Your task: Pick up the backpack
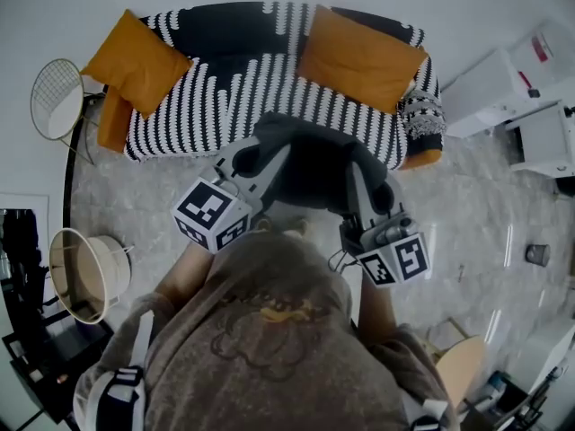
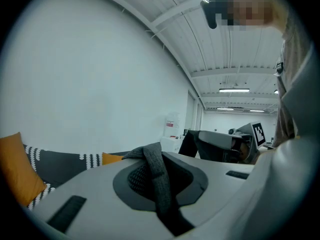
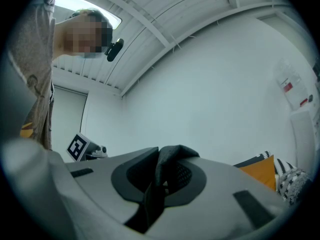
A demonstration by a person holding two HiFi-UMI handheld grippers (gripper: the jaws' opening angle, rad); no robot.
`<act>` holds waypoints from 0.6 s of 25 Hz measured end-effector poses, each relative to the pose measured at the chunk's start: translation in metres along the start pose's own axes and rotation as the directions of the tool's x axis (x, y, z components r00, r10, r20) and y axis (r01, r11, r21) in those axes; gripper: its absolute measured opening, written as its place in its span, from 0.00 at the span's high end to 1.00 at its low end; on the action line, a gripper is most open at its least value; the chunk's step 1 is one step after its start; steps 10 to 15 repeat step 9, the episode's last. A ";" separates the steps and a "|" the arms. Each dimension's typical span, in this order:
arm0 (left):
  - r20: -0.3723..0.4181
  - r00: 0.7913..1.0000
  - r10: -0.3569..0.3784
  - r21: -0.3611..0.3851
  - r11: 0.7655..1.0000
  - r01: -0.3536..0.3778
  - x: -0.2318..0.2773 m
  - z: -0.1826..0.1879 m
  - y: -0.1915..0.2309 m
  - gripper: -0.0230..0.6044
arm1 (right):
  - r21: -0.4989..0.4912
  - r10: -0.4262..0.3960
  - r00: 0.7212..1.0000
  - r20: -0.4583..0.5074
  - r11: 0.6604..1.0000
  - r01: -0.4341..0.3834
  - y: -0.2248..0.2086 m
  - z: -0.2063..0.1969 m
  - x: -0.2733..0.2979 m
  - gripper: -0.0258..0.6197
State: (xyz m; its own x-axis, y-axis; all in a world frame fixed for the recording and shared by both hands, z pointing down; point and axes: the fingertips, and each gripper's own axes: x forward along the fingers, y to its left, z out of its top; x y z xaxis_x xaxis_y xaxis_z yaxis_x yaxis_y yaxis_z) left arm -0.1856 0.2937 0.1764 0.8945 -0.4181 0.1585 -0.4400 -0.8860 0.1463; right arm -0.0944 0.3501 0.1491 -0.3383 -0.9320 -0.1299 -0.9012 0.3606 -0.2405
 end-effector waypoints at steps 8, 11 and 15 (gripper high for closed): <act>0.002 1.000 0.005 -0.005 1.000 -0.005 0.003 0.003 -0.003 0.91 | -0.008 0.007 1.000 0.002 1.000 -0.007 -0.004 0.003 -0.002 0.91; 0.002 1.000 0.006 -0.005 1.000 -0.006 0.004 0.003 -0.004 0.91 | -0.008 0.008 1.000 0.002 1.000 -0.008 -0.004 0.003 -0.003 0.91; 0.002 1.000 0.006 -0.005 1.000 -0.006 0.004 0.003 -0.004 0.91 | -0.008 0.008 1.000 0.002 1.000 -0.008 -0.004 0.003 -0.003 0.91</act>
